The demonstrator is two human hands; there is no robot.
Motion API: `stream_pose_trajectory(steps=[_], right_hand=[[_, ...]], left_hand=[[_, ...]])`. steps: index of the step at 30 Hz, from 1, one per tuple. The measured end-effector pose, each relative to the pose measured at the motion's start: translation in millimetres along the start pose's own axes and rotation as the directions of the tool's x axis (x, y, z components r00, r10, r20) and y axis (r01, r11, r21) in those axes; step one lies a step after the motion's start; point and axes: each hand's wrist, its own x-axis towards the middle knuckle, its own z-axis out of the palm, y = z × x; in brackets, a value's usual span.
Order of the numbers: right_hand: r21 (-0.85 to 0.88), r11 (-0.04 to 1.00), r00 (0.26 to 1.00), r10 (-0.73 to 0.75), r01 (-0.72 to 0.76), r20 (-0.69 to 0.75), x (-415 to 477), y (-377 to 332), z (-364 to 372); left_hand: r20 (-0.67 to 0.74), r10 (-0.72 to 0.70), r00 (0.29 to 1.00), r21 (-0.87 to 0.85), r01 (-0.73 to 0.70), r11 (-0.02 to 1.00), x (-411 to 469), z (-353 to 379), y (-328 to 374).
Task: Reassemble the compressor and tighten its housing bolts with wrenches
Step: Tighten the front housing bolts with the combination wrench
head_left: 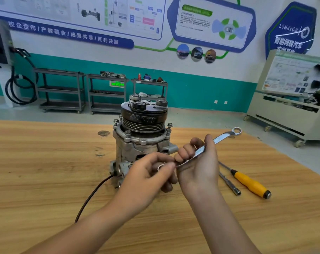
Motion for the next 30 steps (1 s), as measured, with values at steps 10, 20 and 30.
stream_pose_trajectory(steps=[10,20,30], right_hand=[[-0.226,0.965,0.961,-0.067,0.130,0.268,-8.9,-26.1,-20.1],[0.235,0.950,0.971,-0.165,0.204,-0.174,52.0,-51.8,14.9],[0.199,0.973,0.983,-0.090,0.122,-0.160,86.9,-38.8,29.0]], left_hand=[[-0.071,-0.314,0.947,-0.338,0.273,0.901,17.9,-16.3,18.9],[-0.454,0.280,0.846,0.277,-0.165,0.947,25.5,-97.3,-1.3],[-0.049,-0.177,0.983,0.318,0.184,0.930,35.9,-121.3,-74.2]])
